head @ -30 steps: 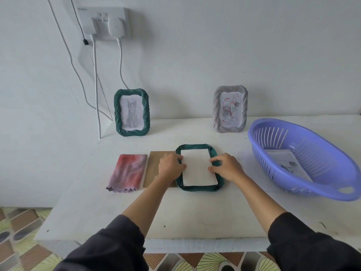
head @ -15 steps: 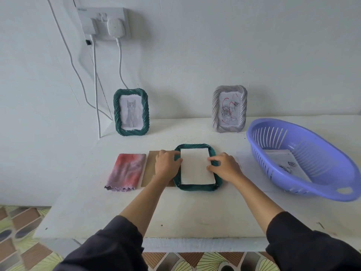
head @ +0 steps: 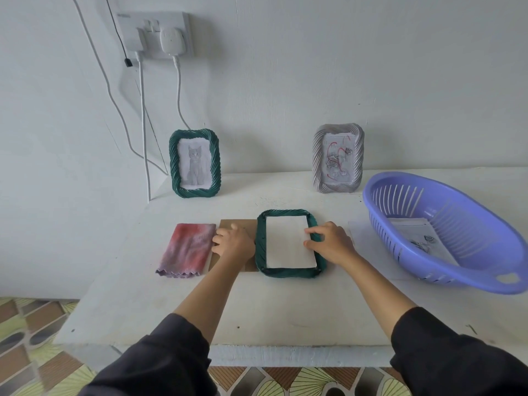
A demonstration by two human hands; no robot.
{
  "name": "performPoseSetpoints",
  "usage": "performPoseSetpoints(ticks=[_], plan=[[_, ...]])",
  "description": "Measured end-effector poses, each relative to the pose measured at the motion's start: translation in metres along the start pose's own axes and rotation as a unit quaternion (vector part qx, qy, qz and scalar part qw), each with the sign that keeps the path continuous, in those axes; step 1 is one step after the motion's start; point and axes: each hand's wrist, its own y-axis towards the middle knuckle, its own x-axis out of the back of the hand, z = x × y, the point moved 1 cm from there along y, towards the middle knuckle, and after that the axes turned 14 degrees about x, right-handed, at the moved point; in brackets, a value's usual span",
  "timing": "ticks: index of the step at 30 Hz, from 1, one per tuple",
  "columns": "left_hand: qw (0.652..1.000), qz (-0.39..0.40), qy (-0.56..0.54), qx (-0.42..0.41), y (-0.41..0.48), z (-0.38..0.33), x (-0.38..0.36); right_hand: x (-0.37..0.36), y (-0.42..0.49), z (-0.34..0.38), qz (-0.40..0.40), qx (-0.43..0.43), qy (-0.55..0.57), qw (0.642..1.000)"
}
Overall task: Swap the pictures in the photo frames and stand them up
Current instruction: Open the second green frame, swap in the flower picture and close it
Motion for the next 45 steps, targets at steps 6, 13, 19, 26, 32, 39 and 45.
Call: performPoseSetpoints(ticks=[6,13,19,26,32,39,45], plan=[[1.0,0.013,-0.008,0.016,0.001,-0.002,0.003,0.0,0.0,0.0,0.005,0.001,-0.003,1.0],[0.996,0.003,-0.068,0.051,0.011,0.002,0.011,0.0,0.0,0.0,0.005,0.007,-0.002,1.0],[0.993,-0.019,-0.089,0.072,0.014,0.004,0.012,0.0,0.0,0.0,0.012,0.008,-0.005,1.0],[0.981,-0.106,-0.142,0.077,0.011,0.013,0.039,0.0,0.0,0.0,0.02,0.008,-0.011,1.0],[0.946,-0.028,-0.323,-0.013,-0.004,-0.003,0.052,0.007,0.0,0.009,-0.081,0.009,0.027,0.996],[0.929,0.103,-0.347,-0.078,-0.03,-0.039,0.009,0.014,-0.001,0.034,-0.059,-0.002,0.271,0.961],[0.951,0.077,-0.274,-0.117,-0.031,-0.043,0.0,0.014,-0.002,0.022,-0.056,-0.038,0.209,0.976]])
